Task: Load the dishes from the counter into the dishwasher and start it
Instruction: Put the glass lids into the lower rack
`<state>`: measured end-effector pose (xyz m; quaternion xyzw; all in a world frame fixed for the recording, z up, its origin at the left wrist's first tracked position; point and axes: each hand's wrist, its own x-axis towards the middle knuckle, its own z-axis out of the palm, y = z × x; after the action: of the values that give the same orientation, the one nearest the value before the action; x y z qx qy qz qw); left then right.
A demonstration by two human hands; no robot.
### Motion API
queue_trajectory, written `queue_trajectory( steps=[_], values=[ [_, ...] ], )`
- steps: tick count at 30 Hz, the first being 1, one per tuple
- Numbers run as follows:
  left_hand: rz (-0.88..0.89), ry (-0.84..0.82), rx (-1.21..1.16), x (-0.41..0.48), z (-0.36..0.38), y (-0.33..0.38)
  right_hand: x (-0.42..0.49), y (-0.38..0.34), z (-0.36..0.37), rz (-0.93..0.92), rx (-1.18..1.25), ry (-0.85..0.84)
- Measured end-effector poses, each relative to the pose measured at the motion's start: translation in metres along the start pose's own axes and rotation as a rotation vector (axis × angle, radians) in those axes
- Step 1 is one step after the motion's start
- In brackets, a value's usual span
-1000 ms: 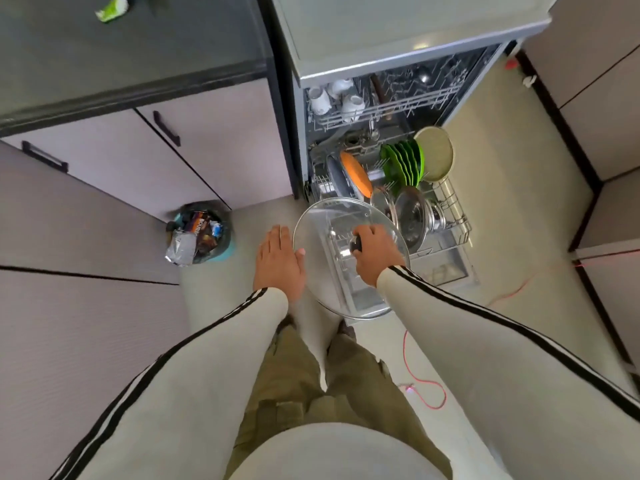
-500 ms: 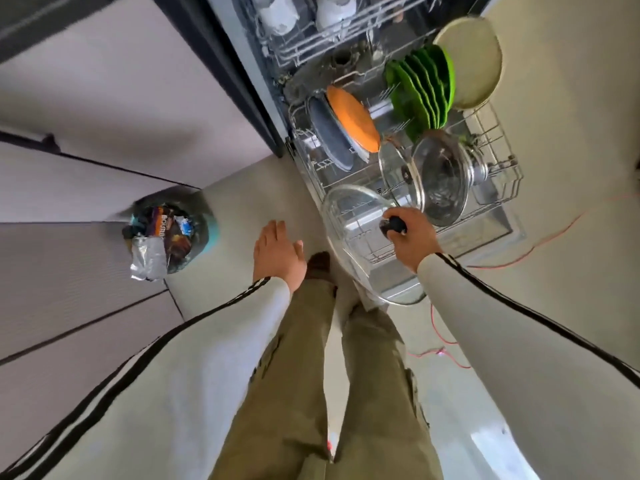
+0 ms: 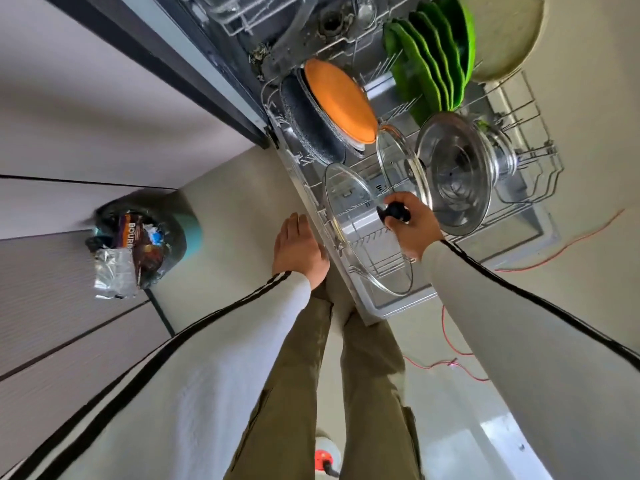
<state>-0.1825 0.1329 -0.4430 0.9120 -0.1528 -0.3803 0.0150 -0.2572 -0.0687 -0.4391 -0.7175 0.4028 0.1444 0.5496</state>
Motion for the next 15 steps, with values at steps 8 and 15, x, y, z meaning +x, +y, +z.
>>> queue_trajectory(
  steps=[8,15],
  values=[
    [-0.064,0.298,-0.693,0.008,-0.001,0.038,0.042,0.006,0.005,-0.007,0.099,-0.022],
    [-0.088,0.379,-0.975,0.008,-0.005,0.073,0.053,0.008,0.018,0.003,0.016,-0.044]
  ],
)
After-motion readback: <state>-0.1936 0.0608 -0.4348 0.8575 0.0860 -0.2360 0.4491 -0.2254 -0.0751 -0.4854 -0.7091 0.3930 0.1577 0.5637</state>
